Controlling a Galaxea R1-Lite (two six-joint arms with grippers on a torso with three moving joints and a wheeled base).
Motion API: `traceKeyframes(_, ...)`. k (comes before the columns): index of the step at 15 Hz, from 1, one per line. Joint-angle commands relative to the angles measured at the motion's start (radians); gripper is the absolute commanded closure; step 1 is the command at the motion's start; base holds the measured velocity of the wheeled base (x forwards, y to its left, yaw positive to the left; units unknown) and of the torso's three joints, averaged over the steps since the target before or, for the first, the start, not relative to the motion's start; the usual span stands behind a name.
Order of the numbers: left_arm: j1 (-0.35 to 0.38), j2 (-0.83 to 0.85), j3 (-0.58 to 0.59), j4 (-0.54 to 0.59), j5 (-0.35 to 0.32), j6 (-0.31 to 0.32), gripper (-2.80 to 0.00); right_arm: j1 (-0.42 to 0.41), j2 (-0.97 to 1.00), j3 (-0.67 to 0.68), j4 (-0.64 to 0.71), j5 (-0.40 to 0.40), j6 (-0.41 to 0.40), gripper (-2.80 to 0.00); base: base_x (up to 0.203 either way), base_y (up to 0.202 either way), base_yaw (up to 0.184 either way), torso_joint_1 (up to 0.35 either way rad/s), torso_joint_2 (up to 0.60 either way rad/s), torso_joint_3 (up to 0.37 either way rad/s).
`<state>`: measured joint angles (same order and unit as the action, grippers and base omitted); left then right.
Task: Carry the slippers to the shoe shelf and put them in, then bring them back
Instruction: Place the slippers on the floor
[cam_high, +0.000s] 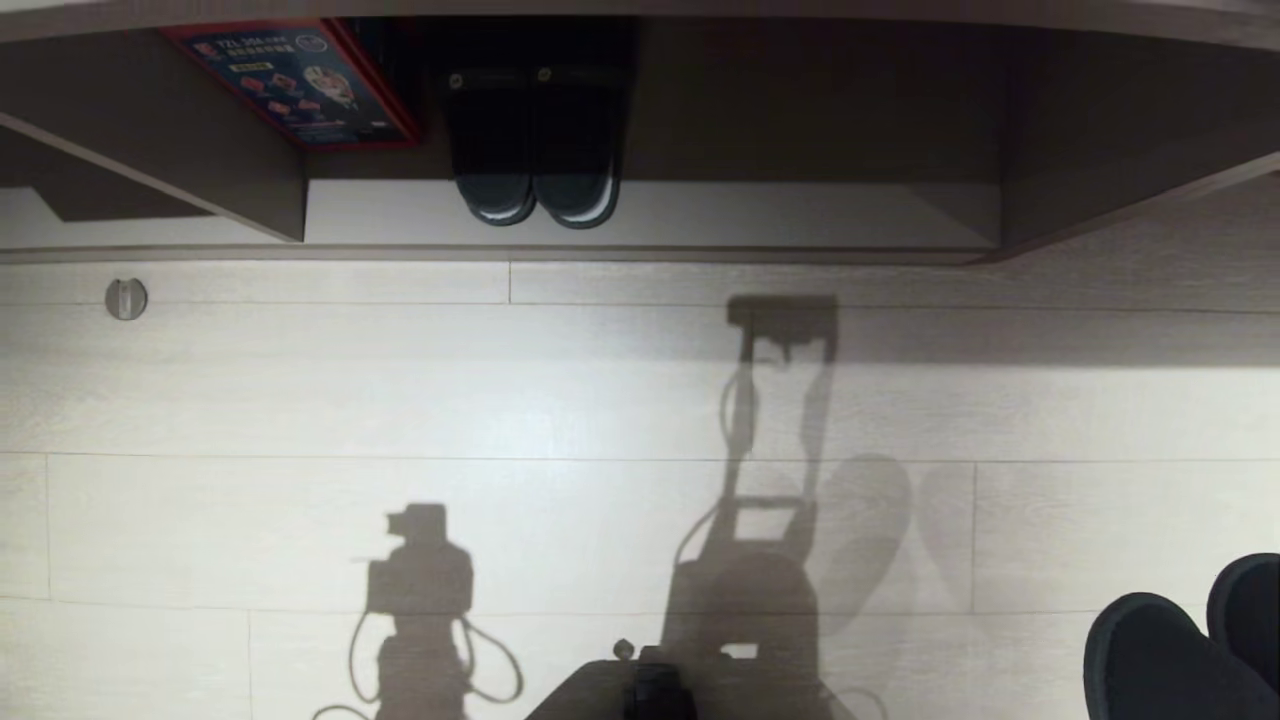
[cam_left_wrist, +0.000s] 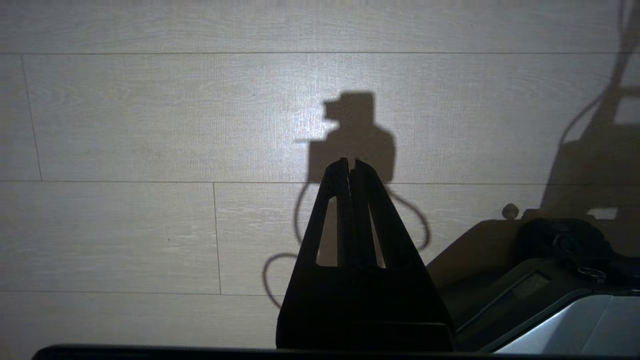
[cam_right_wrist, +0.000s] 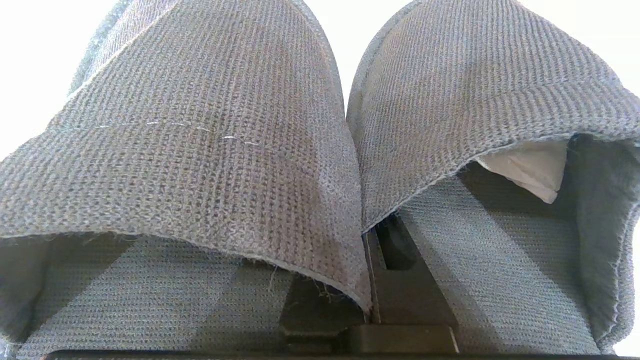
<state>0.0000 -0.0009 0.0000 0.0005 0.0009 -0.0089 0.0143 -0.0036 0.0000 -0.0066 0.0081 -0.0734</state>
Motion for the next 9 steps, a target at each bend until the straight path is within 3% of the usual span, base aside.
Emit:
traceKeyframes(1, 0.0, 0.001, 0.001, -0.001, 0.001, 0.0, 0.0, 0.0, 0.005, 0.0, 0.0, 0.001, 0.001, 0.0, 0.0, 0.0, 0.0, 0.004, 0.01, 0.206)
traceKeyframes(9, 0.001, 0.001, 0.0, -0.001, 0.001, 0.0, 0.0, 0.001, 0.005, 0.0, -0.001, 0.0, 0.0, 0.0, 0.0, 0.0, 0.0, 0.002, 0.0, 0.202)
